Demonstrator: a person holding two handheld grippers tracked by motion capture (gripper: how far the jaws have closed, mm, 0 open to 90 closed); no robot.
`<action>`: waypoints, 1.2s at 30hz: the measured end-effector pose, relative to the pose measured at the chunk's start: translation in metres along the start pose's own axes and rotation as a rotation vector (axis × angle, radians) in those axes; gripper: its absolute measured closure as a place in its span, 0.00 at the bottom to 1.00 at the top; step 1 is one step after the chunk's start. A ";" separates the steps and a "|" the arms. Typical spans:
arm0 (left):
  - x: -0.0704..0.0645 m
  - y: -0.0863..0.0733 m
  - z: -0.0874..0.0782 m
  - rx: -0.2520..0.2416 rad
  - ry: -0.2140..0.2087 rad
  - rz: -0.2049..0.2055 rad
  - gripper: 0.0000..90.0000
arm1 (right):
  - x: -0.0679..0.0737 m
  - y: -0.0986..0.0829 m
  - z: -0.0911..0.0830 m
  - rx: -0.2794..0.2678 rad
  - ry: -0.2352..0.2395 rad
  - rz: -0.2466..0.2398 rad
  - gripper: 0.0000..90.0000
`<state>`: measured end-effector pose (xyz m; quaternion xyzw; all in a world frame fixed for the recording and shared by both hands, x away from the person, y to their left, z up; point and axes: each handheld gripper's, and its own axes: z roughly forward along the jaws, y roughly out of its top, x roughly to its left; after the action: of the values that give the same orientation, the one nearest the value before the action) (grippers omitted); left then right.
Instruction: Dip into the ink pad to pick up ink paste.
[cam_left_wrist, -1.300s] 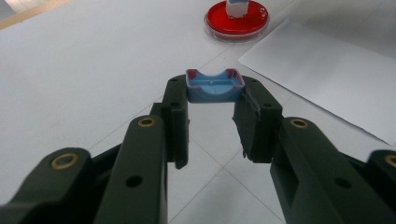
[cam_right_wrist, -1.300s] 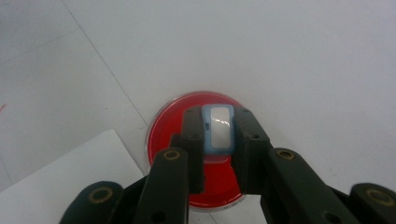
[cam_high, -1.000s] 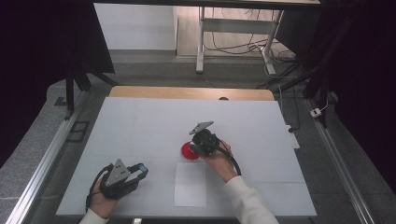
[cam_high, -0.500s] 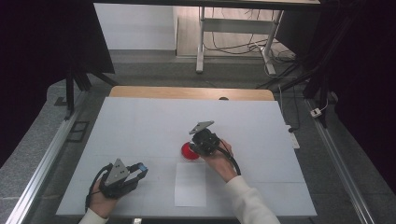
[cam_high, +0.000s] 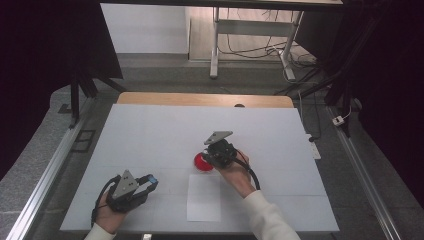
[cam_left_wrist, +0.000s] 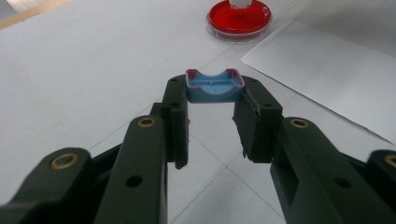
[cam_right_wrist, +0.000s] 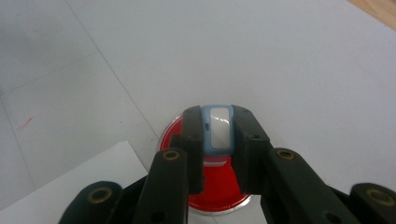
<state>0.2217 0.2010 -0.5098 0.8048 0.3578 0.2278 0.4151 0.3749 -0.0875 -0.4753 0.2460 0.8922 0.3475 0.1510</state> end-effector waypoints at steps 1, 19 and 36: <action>0.000 0.000 0.000 0.001 0.000 0.000 0.73 | 0.000 0.000 -0.001 -0.008 0.005 0.004 0.83; 0.000 0.000 0.001 0.002 0.001 0.000 0.73 | -0.008 -0.012 -0.029 -0.115 0.039 0.054 0.83; 0.000 0.000 0.001 0.004 0.001 0.001 0.73 | -0.005 -0.017 -0.061 -0.182 0.075 0.040 0.83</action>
<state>0.2221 0.2001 -0.5104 0.8059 0.3579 0.2275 0.4131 0.3466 -0.1347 -0.4433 0.2357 0.8568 0.4391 0.1325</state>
